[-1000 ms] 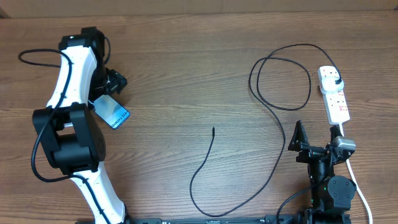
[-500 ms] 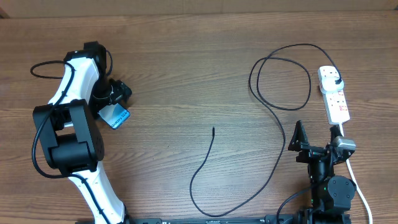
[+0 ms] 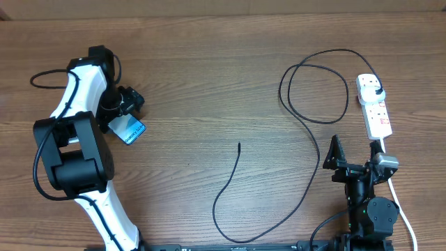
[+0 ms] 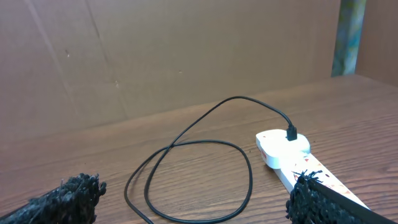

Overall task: Plug charger to phone and switch on socket
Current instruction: 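Lower the left gripper and close it on the phone's sides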

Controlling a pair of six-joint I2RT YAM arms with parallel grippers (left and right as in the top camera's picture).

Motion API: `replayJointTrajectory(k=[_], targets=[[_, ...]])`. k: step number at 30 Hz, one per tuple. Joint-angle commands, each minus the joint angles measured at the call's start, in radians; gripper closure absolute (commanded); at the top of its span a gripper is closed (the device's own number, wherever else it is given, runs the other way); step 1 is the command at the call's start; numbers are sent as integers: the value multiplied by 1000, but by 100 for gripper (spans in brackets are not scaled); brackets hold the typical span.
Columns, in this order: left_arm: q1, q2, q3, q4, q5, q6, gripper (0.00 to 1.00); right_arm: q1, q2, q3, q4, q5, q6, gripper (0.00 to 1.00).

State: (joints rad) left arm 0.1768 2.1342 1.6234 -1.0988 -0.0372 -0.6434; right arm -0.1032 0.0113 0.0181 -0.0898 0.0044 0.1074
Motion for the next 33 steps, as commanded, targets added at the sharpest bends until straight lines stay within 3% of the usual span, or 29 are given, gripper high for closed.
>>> replayJointTrajectory(k=[1,33], targets=[[25,5,-6,0,12,39,0,5,-4,-10,5,2,-4,0],[41,5,-58,83,38,46,0,5,-5,-10,5,2,-4,0]])
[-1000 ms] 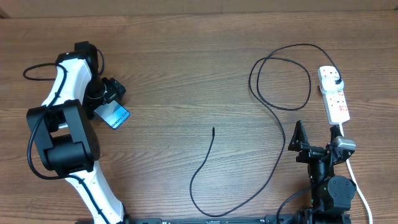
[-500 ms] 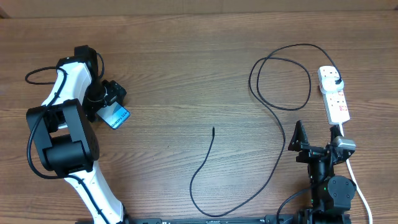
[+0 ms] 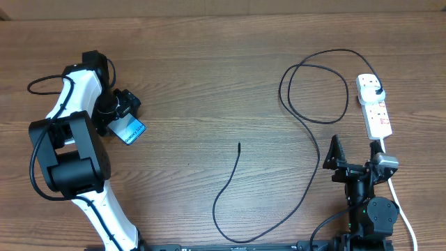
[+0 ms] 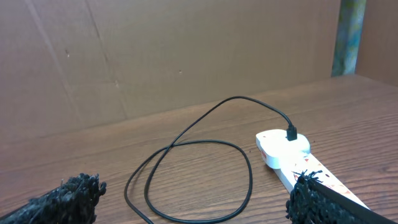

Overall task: Plug charger to phone and switch on socket
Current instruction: 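Lower the left gripper and close it on the phone's sides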

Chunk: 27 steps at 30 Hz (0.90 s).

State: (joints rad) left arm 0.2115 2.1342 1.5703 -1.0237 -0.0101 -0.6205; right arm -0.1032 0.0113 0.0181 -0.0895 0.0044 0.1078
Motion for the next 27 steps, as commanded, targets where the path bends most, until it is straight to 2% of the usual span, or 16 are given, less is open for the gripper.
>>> replayJointTrajectory(k=[1,27], targets=[[6,5,-5,11,11,23,0,5,-4,-10,5,2,-5,0],[33,5,-5,19,37,42,0,5,-4,-10,5,2,-5,0]])
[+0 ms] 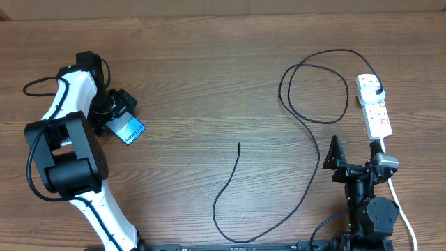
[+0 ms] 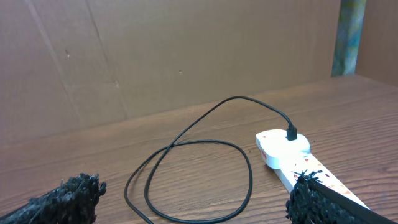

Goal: Plug charger to phone and switch on socket

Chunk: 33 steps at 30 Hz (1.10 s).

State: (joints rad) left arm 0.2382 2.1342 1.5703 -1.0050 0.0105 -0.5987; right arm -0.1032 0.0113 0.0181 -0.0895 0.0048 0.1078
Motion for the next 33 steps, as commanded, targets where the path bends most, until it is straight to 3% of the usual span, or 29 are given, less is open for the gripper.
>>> replayJointTrajectory(k=[1,33], targets=[[6,5,-5,1,16,20,0,5,-5,-10,5,1,-5,0],[8,54,-16,39,34,20,0,5,-5,-10,5,1,-5,0]])
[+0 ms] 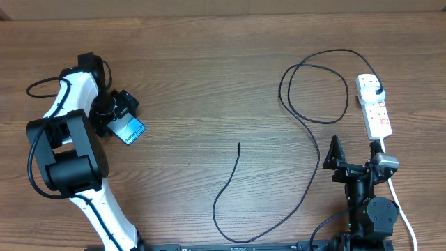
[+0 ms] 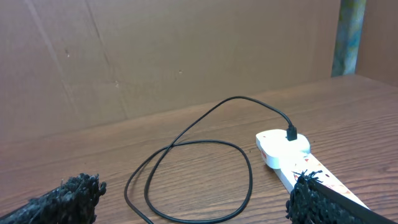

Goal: Plug charger to phone and switch on socket

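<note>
A blue phone (image 1: 131, 130) lies flat at the table's left. My left gripper (image 1: 118, 106) sits over its upper-left end, and I cannot make out how its jaws stand or whether they hold the phone. The black charger cable (image 1: 306, 125) runs from its plug in the white power strip (image 1: 377, 111) through a loop, and its free end (image 1: 239, 145) lies mid-table. My right gripper (image 1: 355, 157) rests open near the front right, just below the strip. In the right wrist view the cable loop (image 2: 186, 180) and the power strip (image 2: 283, 152) lie ahead of the right gripper (image 2: 189, 202).
A brown cardboard wall (image 2: 186, 56) stands behind the table. The strip's white lead (image 1: 397, 199) runs down past the right arm's base. The left arm's own black cable (image 1: 42, 85) loops at the far left.
My left gripper has shifted very slightly right at the phone's upper-left end. The phone, the cable, the power strip and my right arm stand as before.
My left gripper was at the phone's upper-left end from the first moment. It then stood a little further left at each moment, and now it has edged back. The phone barely shifted. The right gripper stayed open and still by the strip.
</note>
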Controlling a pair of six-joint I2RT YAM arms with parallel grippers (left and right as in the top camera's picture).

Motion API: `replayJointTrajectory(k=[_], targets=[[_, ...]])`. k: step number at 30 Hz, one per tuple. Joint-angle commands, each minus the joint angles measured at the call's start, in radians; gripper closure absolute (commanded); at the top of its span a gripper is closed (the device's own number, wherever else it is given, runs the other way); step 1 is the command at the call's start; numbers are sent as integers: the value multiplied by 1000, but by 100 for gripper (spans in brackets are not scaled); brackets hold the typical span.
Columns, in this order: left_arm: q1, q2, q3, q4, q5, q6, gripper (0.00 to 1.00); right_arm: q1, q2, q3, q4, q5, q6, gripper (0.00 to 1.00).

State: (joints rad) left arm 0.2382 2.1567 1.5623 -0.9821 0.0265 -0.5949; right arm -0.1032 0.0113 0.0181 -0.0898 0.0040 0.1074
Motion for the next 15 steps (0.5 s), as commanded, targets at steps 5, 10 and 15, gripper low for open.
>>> replayJointTrajectory(k=[5,10,15], targets=[[8,31,-8,14,19,16,0,5,-4,-10,5,2,-4,0],[8,31,-8,11,19,16,0,5,-4,-10,5,2,-4,0],[8,31,-8,20,16,16,1,5,-4,-10,5,2,-4,0]])
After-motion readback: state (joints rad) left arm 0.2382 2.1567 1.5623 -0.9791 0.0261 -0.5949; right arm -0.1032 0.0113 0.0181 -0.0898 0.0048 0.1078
